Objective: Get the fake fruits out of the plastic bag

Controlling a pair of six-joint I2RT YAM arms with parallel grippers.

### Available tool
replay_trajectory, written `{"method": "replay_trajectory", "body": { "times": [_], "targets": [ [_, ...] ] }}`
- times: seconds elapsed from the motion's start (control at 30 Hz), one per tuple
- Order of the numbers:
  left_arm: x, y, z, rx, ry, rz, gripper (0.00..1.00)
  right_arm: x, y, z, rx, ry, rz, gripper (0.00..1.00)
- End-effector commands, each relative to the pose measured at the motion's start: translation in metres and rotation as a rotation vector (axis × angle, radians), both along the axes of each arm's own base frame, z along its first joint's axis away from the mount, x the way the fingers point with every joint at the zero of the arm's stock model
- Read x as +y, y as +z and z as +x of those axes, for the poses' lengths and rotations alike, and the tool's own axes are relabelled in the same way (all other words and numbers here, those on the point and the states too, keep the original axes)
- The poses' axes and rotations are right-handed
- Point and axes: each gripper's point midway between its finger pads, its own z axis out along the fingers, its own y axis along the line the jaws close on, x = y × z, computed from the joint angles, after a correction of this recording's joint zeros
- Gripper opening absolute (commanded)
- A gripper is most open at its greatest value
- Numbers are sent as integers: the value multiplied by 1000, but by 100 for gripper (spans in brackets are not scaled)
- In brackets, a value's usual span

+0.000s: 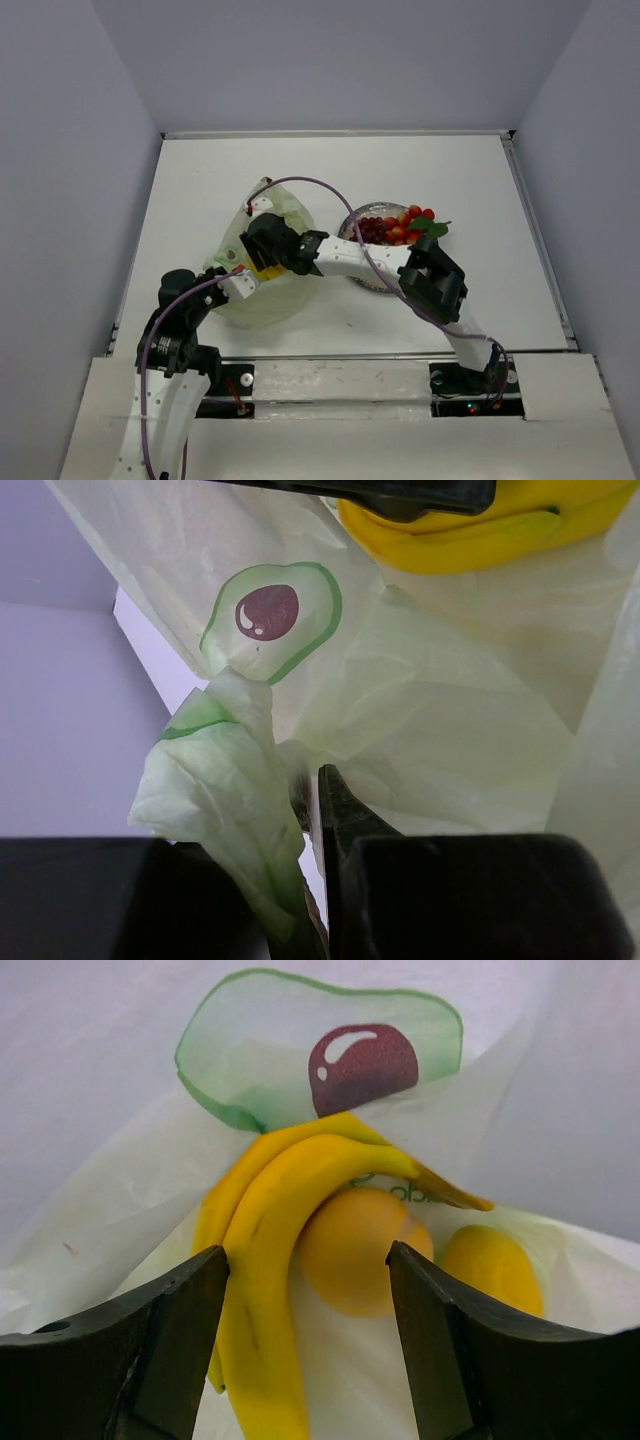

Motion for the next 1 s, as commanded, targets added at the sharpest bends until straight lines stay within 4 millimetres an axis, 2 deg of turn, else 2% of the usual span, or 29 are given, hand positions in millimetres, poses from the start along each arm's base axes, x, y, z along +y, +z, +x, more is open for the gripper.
{"method": "replay_trajectory", "body": {
  "times": [0.0,0.1,0.13,0.17,0.23,0.4,0.43,0.5,0.53,0.57,0.63,0.73,0.9,0.93,0.97],
  "targets": [
    [-1,6,3,-31,7,-14,26,-8,-28,9,25,-9,-70,71],
    [-1,8,2,-33,9,-21,25,-13,-47,12,50,-24,-98,71],
    [-1,8,2,-33,11,-21,25,-18,-62,11,66,-29,-135,71],
    [0,8,2,-32,15,-22,25,-23,-69,11,71,-44,-158,70],
    [1,10,2,-39,24,-20,25,-36,-82,5,99,-59,-207,64],
    [4,10,0,-43,33,-15,25,-69,-78,-11,118,-92,-236,59],
    [3,10,0,-47,32,-17,24,-73,-78,-14,122,-93,-239,55],
    [3,11,2,-53,31,-16,25,-86,-95,-22,153,-100,-274,54],
    [3,10,2,-50,31,-16,25,-87,-100,-25,163,-97,-282,55],
    [3,10,2,-50,30,-18,25,-88,-105,-26,170,-94,-289,67],
    [2,10,3,-46,31,-21,25,-80,-117,-26,192,-66,-298,82],
    [2,15,3,-52,29,-22,25,-65,-125,-19,187,-40,-303,81],
    [4,16,3,-56,36,-19,24,-57,-126,-10,165,-30,-327,51],
    [3,17,2,-58,35,-22,24,-61,-130,-12,174,-31,-347,37],
    [3,16,2,-58,36,-23,24,-63,-129,-13,179,-33,-352,30]
  ]
}}
